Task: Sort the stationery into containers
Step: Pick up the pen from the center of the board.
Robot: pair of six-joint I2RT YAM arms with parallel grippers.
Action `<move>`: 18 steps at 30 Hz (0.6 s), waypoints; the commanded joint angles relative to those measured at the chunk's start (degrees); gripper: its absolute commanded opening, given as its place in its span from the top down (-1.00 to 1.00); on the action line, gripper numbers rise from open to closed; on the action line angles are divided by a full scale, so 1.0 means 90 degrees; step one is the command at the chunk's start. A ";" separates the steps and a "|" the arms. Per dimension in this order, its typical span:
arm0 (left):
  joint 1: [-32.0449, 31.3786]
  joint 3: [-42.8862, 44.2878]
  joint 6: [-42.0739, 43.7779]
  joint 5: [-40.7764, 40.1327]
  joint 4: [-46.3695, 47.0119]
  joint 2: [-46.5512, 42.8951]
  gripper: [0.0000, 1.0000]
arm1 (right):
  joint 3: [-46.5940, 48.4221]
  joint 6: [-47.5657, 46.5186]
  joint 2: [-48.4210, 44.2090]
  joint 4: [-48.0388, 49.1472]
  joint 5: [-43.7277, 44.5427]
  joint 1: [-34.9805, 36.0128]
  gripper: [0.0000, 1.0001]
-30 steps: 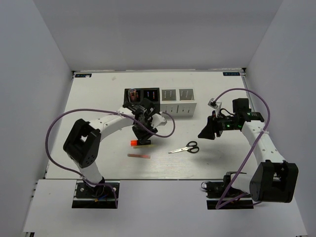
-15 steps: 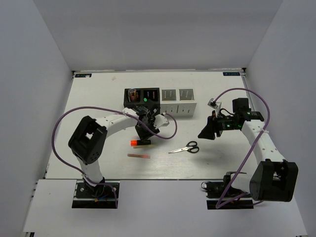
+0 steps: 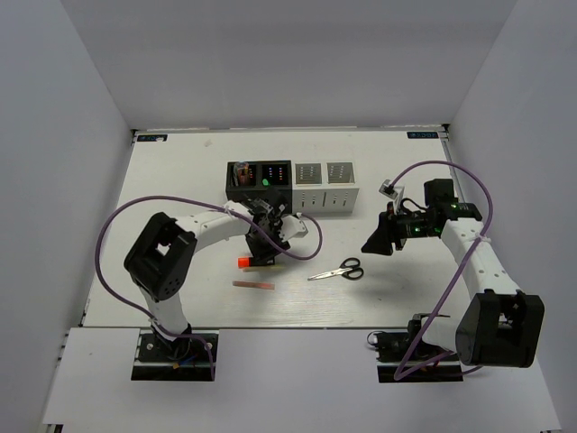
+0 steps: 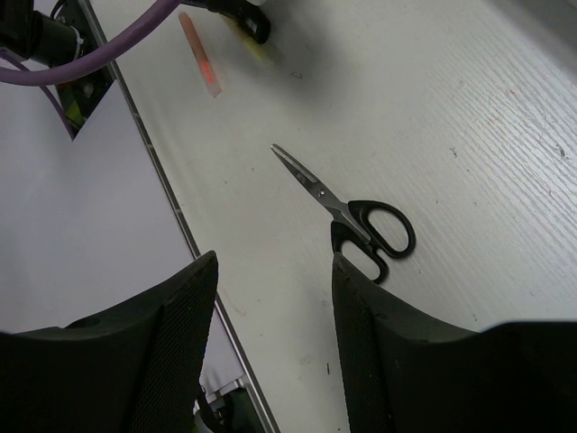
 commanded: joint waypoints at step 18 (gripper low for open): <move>-0.0022 -0.0255 0.0111 0.0219 0.0044 0.0283 -0.17 | 0.0286 -0.0140 -0.0033 -0.0166 -0.0231 -0.0003 -0.16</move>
